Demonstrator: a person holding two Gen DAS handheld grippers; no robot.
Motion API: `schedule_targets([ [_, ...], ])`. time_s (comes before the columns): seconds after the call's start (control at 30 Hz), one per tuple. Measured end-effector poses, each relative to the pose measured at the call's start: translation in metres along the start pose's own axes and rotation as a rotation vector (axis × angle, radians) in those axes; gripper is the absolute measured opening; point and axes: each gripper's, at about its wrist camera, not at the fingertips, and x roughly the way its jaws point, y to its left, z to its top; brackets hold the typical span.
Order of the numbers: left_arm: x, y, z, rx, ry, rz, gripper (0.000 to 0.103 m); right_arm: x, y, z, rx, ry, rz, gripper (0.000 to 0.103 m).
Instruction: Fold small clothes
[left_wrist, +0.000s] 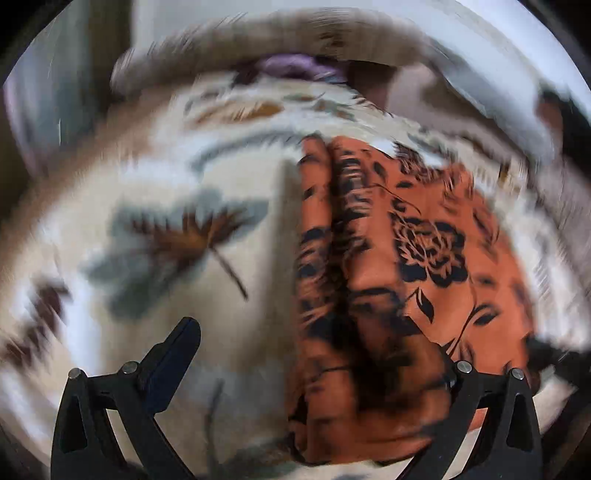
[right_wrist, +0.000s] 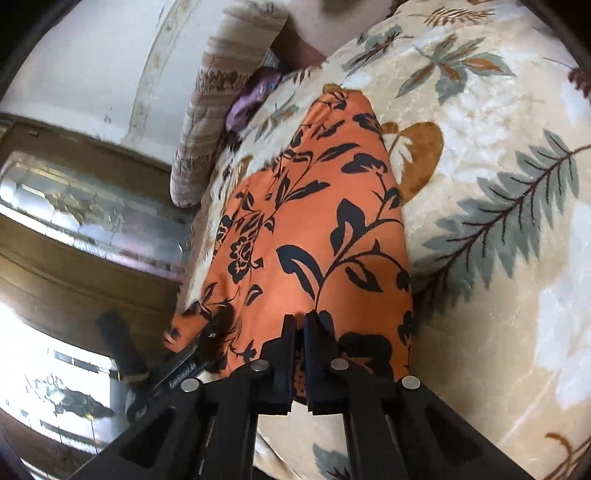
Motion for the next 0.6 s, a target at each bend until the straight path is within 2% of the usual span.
schedule_targets([
  [0.07, 0.001, 0.008, 0.0, -0.035, 0.02, -0.026, 0.103, 0.001, 0.014, 0.009, -0.046, 0.022, -0.026, 0.005],
  [0.17, 0.003, 0.002, -0.001, -0.016, 0.019, -0.019, 0.103, -0.006, 0.029, 0.037, -0.072, -0.043, -0.028, 0.011],
  [0.33, 0.004, 0.001, -0.004, 0.001, 0.026, -0.02, 0.103, 0.016, 0.037, 0.09, -0.055, -0.089, -0.141, 0.011],
  [0.43, 0.005, 0.006, -0.005, 0.003, 0.033, -0.039, 0.103, 0.057, 0.018, 0.122, 0.024, -0.058, -0.256, 0.01],
  [0.5, 0.007, 0.007, -0.006, 0.011, 0.034, -0.054, 0.103, 0.086, -0.001, 0.132, 0.069, 0.008, -0.309, 0.009],
  [0.53, 0.008, 0.007, -0.006, 0.016, 0.038, -0.059, 0.103, 0.097, -0.013, 0.135, 0.102, 0.021, -0.306, 0.009],
  [0.6, 0.008, 0.007, -0.005, 0.02, 0.036, -0.066, 0.103, 0.094, -0.017, 0.142, 0.148, 0.018, -0.286, 0.008],
])
